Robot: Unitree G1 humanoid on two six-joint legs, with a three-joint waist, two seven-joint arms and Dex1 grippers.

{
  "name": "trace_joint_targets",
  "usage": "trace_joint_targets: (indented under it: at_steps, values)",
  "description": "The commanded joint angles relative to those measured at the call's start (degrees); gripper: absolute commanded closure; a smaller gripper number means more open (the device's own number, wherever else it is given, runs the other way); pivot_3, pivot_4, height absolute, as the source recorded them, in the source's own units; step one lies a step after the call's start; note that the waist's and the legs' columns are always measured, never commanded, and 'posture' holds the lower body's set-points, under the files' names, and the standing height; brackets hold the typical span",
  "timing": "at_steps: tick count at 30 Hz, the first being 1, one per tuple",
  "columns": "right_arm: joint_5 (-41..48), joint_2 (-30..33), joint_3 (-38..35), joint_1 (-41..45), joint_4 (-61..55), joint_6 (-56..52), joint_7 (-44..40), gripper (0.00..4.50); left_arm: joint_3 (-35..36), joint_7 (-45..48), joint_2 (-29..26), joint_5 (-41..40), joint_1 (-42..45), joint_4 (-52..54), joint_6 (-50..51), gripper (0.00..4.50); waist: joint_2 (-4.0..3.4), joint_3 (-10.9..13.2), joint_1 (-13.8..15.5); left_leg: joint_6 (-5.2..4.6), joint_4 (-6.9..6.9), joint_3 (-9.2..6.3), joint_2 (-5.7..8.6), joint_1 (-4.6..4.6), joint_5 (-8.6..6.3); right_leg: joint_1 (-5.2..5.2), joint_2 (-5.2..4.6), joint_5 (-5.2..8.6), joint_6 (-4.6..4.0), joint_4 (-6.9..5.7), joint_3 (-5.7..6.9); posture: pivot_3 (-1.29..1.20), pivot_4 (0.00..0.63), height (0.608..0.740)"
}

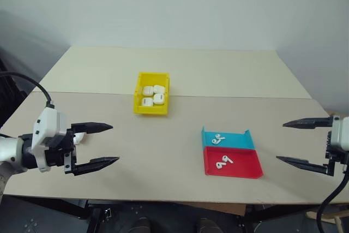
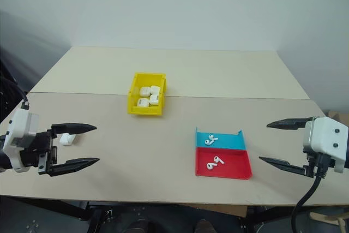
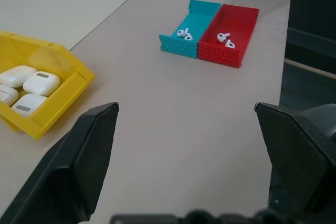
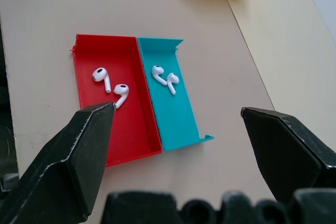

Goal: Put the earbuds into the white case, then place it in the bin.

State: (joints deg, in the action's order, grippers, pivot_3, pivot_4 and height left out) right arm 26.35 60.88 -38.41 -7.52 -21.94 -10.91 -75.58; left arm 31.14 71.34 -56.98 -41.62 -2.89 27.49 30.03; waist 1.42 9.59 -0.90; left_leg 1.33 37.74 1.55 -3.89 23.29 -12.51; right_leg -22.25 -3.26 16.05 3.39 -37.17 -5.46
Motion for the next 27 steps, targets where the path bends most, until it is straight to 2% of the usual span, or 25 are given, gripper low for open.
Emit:
trace_joint_targets:
  at_steps: [1, 11, 17, 22, 27]
  values:
    - [-0.2, 0.2, -0.8, 0.8, -0.1, 2.1, 0.5, 0.04, 0.2, 0.4, -1.1, 0.1, 0.1, 0.7, -1.0, 0.0, 0.0, 0.0, 0.0, 0.0, 0.0, 0.0, 0.0, 0.0, 0.0, 0.0, 0.0, 0.0, 0.0, 0.0, 0.0, 0.0, 0.15, 0.74]
    - [-1.2, 0.1, 0.6, 1.2, 0.7, 3.5, 1.5, 0.04, -0.5, 0.6, -1.0, 0.8, 0.4, 0.5, -1.7, 0.0, 0.0, 0.0, 0.0, 0.0, 0.0, 0.0, 0.0, 0.0, 0.0, 0.0, 0.0, 0.0, 0.0, 0.0, 0.0, 0.0, 0.15, 0.74]
    - [-0.5, 0.8, 0.6, 0.9, 1.0, 2.3, 0.9, 0.04, 0.4, 4.0, -3.7, 6.6, -0.8, -5.0, -6.6, 0.0, 0.0, 0.0, 0.0, 0.0, 0.0, 0.01, 0.0, 0.0, 0.0, -0.01, 0.0, 0.0, 0.0, 0.0, 0.0, 0.0, 0.15, 0.74]
    - [-1.6, 1.3, 2.2, 2.6, 2.4, 2.3, 2.5, 0.04, 0.1, 11.4, -12.0, 13.0, 1.2, -19.7, -12.9, 0.0, 0.03, 0.0, -0.1, 0.0, -0.02, 0.03, -0.02, -0.01, 0.0, -0.05, 0.02, 0.02, -0.05, 0.01, 0.0, 0.0, 0.15, 0.74]
    - [-2.8, 1.9, 4.5, 3.9, 3.5, 2.5, 3.2, 0.04, -9.9, 20.2, -20.9, 20.6, 9.7, -37.8, -24.6, 0.0, 0.03, 0.0, 0.1, 0.0, -0.09, 0.11, -0.02, 0.0, 0.0, -0.1, -0.03, 0.07, -0.08, 0.04, 0.01, 0.0, 0.15, 0.74]
